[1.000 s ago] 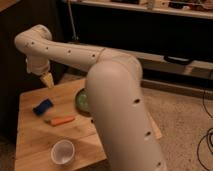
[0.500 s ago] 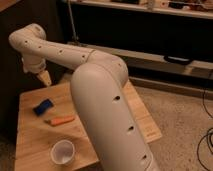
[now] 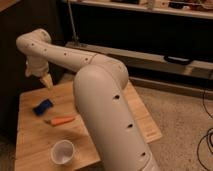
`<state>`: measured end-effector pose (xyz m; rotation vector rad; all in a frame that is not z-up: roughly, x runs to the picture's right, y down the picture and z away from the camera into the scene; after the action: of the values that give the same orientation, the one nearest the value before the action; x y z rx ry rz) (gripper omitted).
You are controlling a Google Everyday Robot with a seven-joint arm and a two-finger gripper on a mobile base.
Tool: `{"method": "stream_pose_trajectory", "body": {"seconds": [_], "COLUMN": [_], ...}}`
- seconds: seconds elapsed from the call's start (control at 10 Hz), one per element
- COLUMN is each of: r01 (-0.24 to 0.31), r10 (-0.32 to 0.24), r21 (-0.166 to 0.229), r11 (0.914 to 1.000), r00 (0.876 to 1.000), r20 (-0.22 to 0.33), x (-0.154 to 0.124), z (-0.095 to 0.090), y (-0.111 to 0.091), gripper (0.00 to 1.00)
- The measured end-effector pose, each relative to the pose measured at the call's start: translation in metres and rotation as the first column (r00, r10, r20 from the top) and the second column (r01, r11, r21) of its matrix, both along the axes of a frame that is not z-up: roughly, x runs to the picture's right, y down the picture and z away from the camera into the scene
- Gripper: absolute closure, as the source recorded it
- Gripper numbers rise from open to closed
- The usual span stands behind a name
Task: Wipe the white sponge on the table
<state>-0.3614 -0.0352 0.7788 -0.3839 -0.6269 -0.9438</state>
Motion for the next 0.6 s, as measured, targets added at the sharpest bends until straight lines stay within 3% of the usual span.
{"method": "stream_pose_trajectory", "body": {"seconds": [0.2, 0.4, 0.6], "r01": [0.012, -0.012, -0.012], "r10": [-0.011, 0.019, 0.019], "r21": [-0.036, -0.071, -0.072], "r11": [0.9993, 0.9974, 0.9973], "r00": [0.999, 0.996, 0.996], "r20": [0.041, 0.089, 0.091], "x": [-0.014, -0.017, -0.022], "z": [0.02, 0.036, 0.045], "y": [0.023, 0.039, 0.052], "gripper": [0.2, 0.2, 0.2]}}
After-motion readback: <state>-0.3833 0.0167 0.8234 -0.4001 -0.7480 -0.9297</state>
